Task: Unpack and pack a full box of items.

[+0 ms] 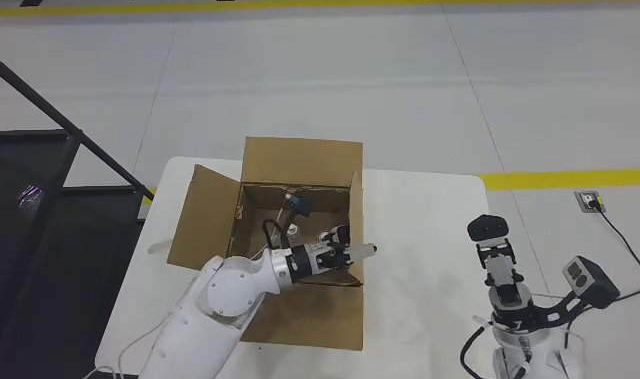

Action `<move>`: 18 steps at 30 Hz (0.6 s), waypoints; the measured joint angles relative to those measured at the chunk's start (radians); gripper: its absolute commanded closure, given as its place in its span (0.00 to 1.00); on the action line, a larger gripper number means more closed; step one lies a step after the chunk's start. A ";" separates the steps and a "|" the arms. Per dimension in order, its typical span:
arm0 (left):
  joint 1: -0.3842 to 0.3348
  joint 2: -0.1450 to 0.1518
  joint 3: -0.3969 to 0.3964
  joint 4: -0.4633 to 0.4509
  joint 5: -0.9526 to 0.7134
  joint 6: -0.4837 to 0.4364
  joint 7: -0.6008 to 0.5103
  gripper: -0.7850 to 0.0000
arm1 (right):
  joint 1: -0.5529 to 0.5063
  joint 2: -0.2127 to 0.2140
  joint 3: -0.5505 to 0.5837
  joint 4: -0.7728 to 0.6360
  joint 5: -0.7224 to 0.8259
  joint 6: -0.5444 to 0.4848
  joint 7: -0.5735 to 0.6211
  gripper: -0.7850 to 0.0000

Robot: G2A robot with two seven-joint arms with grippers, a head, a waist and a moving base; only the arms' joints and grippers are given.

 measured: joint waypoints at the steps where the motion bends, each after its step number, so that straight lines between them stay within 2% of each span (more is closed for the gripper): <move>1: -0.009 -0.004 0.013 0.011 0.000 -0.004 0.008 0.00 | -0.012 0.000 0.006 -0.006 -0.003 0.000 -0.008 0.00; 9: -0.087 -0.043 0.120 0.138 0.002 -0.003 0.068 0.00 | -0.091 0.003 0.052 -0.039 -0.026 0.005 -0.076 0.00; 18: -0.156 -0.086 0.213 0.251 0.007 0.011 0.097 0.00 | -0.121 0.006 0.072 -0.035 -0.036 0.009 -0.112 0.00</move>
